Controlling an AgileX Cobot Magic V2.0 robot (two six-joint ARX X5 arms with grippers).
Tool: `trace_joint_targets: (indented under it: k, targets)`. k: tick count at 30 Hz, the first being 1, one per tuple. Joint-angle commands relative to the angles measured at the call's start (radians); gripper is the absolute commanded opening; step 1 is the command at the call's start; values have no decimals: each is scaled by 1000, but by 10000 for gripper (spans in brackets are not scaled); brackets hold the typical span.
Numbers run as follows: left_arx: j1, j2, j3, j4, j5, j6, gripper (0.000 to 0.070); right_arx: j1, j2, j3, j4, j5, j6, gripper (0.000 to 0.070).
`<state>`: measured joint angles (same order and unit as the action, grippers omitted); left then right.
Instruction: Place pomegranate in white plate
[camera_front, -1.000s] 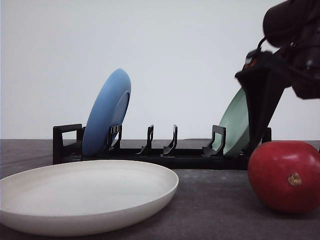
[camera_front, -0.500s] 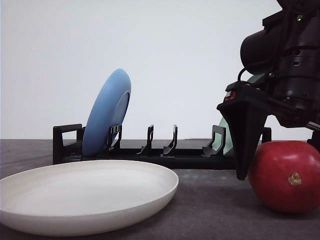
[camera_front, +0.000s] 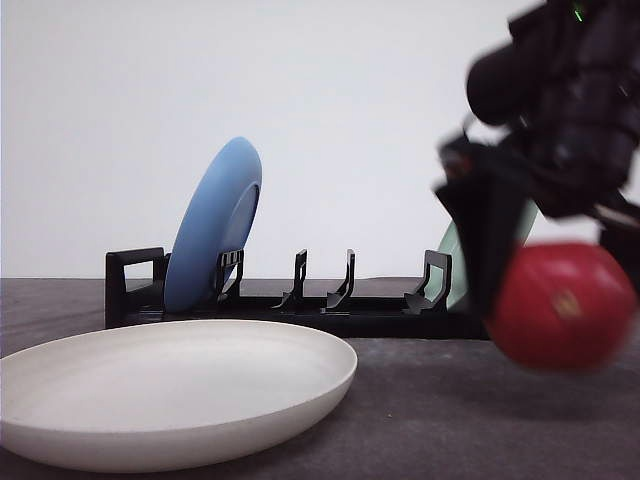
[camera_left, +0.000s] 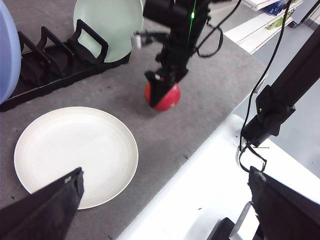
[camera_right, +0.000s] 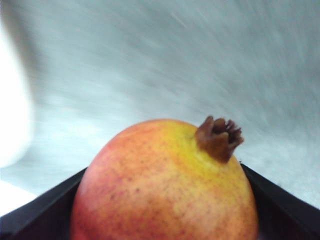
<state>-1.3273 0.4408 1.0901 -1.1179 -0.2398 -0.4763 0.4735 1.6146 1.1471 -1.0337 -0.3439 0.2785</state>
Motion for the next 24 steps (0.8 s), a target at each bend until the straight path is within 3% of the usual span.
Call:
trace_joint_targets:
  k: [1, 13, 24]
  targets:
    - [-16, 2, 17, 10, -3, -7, 635, 23, 13, 66, -21, -6, 5, 468]
    - [-16, 2, 17, 11, -4, -7, 636, 232, 145, 378, -83, 11, 47, 468]
    - [-16, 2, 17, 10, -7, -8, 636, 415, 359, 437, 20, 57, 47, 468]
